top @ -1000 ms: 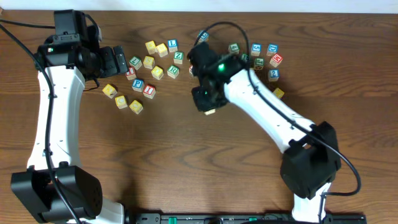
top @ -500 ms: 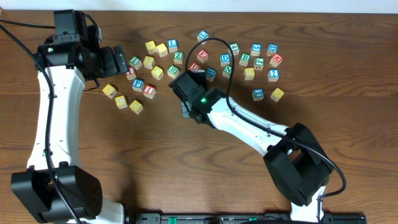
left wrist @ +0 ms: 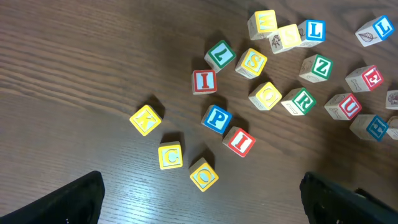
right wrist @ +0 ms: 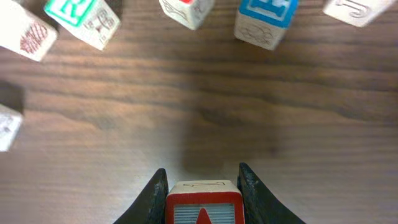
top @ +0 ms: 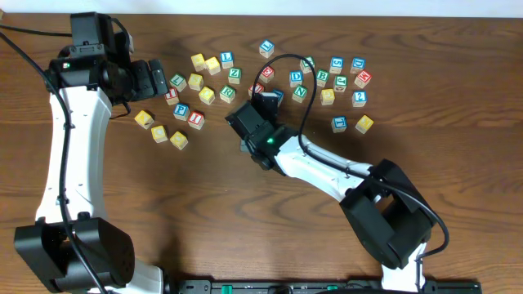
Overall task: Spell out AI2
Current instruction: 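Carry the A block toward the table center and set it down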
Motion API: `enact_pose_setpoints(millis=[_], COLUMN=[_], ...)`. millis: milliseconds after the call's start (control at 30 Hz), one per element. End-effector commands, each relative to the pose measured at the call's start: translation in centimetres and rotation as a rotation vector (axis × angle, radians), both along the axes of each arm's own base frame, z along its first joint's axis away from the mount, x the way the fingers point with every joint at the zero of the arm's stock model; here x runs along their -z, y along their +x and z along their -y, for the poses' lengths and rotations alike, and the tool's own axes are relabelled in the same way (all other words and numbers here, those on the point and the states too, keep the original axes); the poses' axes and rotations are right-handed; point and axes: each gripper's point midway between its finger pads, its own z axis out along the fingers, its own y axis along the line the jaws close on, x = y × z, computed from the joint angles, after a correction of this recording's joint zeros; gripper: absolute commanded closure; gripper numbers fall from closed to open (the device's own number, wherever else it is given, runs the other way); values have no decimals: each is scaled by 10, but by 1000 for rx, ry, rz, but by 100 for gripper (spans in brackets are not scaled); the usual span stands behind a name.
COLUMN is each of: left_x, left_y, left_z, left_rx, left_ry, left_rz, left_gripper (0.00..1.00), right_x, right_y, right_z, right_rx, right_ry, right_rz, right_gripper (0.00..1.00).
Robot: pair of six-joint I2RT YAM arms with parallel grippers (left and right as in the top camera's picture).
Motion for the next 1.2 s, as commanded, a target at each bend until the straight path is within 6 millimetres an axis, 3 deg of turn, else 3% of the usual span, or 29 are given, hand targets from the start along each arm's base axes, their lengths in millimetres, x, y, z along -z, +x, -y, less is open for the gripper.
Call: enact_pose_setpoints(millis=[0, 1167], left_x=[-9, -9], left_y=[4, 4], left_z=[-2, -2], left_rx=[6, 7], left_ry=[13, 13], left_rz=[25, 25], left_gripper=[1, 1], right_x=[23, 29], right_y=[2, 4], right_z=[4, 3], right_rx=[46, 47], right_ry=[-16, -15], right_rz=[-10, -10], right_gripper=[78, 68])
